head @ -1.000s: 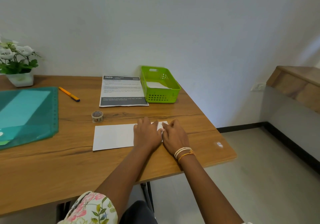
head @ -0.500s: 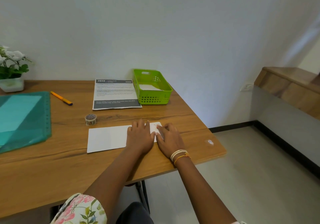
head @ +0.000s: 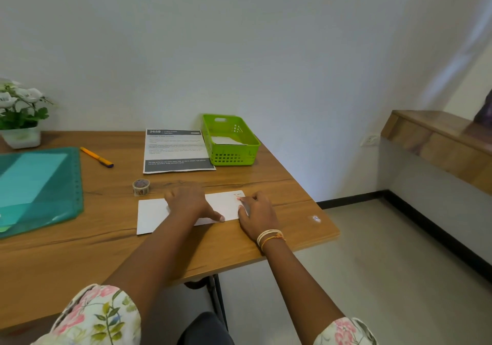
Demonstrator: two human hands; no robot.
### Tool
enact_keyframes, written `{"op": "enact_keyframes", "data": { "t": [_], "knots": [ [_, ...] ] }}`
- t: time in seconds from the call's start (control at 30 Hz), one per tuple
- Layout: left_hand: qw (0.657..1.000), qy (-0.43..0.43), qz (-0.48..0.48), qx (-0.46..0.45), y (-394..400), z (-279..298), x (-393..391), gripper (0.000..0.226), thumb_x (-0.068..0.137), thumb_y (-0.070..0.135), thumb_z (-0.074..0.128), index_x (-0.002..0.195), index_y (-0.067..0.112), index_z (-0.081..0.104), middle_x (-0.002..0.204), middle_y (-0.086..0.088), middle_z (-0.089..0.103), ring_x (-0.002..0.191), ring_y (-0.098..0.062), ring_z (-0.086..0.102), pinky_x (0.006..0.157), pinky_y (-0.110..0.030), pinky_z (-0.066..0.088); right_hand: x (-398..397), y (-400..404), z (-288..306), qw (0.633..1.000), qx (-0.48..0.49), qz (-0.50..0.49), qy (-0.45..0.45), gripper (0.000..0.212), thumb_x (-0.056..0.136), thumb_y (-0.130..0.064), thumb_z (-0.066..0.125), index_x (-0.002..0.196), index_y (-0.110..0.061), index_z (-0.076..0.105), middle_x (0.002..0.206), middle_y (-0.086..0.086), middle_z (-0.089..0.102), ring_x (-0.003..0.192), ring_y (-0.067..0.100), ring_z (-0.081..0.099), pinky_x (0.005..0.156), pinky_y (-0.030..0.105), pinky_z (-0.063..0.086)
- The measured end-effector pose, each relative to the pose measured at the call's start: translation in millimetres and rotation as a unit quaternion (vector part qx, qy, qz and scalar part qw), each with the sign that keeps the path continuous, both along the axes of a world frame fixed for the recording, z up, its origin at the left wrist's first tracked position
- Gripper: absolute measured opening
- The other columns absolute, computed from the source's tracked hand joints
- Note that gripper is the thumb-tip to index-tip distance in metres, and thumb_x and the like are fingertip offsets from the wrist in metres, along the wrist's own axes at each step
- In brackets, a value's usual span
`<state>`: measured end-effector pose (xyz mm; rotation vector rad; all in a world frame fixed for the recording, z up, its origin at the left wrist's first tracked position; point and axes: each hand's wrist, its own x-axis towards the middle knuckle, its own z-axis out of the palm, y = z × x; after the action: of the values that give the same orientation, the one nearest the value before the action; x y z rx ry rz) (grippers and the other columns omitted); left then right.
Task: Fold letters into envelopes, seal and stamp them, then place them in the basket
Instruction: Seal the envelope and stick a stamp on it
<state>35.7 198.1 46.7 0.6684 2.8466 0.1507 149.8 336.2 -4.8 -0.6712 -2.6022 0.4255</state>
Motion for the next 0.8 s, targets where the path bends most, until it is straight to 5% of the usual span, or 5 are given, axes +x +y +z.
{"op": "enact_keyframes", "data": {
  "t": [0.13, 0.4, 0.5, 0.67, 0.8],
  "knots": [
    [1.0, 0.013, -0.017, 0.022, -6.9, -4.5, 2.6, 0.122, 0.05, 0.082, 0.07, 0.146, 0.019, 0.027, 0.154, -0.01, 0.025, 0.142, -0.031, 0.022, 0.108, -0.051, 0.029, 3.9, -1.1, 2.0, 1.0, 0.005, -0.007, 0.001, 0.04, 0.09, -0.033, 0.05, 0.125, -0.017, 0.062, 0.109, 0.007, 0.053, 0.1, 0.022, 0.053, 0.082, 0.035, 0.052],
    [0.999, 0.043, 0.007, 0.005, -17.9, -6.5, 0.1, 0.12, 0.04, 0.093, 0.06, 0.133, 0.019, 0.044, 0.137, -0.007, 0.049, 0.127, -0.03, 0.042, 0.099, -0.043, 0.033, 3.6, -7.5, 1.9, 0.999, 0.011, -0.031, -0.002, 0.035, 0.089, -0.029, 0.052, 0.114, -0.009, 0.066, 0.106, 0.007, 0.058, 0.095, 0.02, 0.056, 0.078, 0.034, 0.053],
    [1.0, -0.004, 0.0, -0.003, -18.5, -3.1, 0.0, 0.097, 0.049, 0.091, 0.059, 0.117, 0.021, 0.056, 0.12, -0.001, 0.06, 0.116, -0.023, 0.051, 0.092, -0.039, 0.036, 4.0, -6.1, 2.3, 0.999, 0.019, -0.042, 0.0, 0.033, 0.089, -0.028, 0.051, 0.109, -0.008, 0.068, 0.103, 0.006, 0.059, 0.091, 0.019, 0.056, 0.075, 0.031, 0.053],
    [0.992, -0.075, 0.001, 0.106, -21.9, -1.6, 3.6, 0.067, 0.07, 0.068, 0.069, 0.108, 0.013, 0.061, 0.094, 0.001, 0.058, 0.096, -0.019, 0.058, 0.065, -0.028, 0.041, 3.9, -7.6, 4.7, 0.998, 0.012, -0.055, -0.002, 0.031, 0.09, -0.024, 0.05, 0.108, -0.008, 0.07, 0.099, 0.005, 0.059, 0.086, 0.017, 0.056, 0.071, 0.028, 0.052],
    [0.952, -0.179, 0.066, 0.24, -26.2, 4.6, 0.7, 0.043, 0.088, 0.04, 0.066, 0.108, 0.002, 0.064, 0.098, -0.011, 0.063, 0.095, -0.025, 0.062, 0.061, -0.026, 0.041, 0.7, -22.1, 9.3, 0.995, -0.069, -0.077, 0.006, 0.033, 0.089, -0.025, 0.051, 0.112, -0.006, 0.064, 0.111, 0.009, 0.057, 0.1, 0.023, 0.055, 0.082, 0.032, 0.049]
  ]
}}
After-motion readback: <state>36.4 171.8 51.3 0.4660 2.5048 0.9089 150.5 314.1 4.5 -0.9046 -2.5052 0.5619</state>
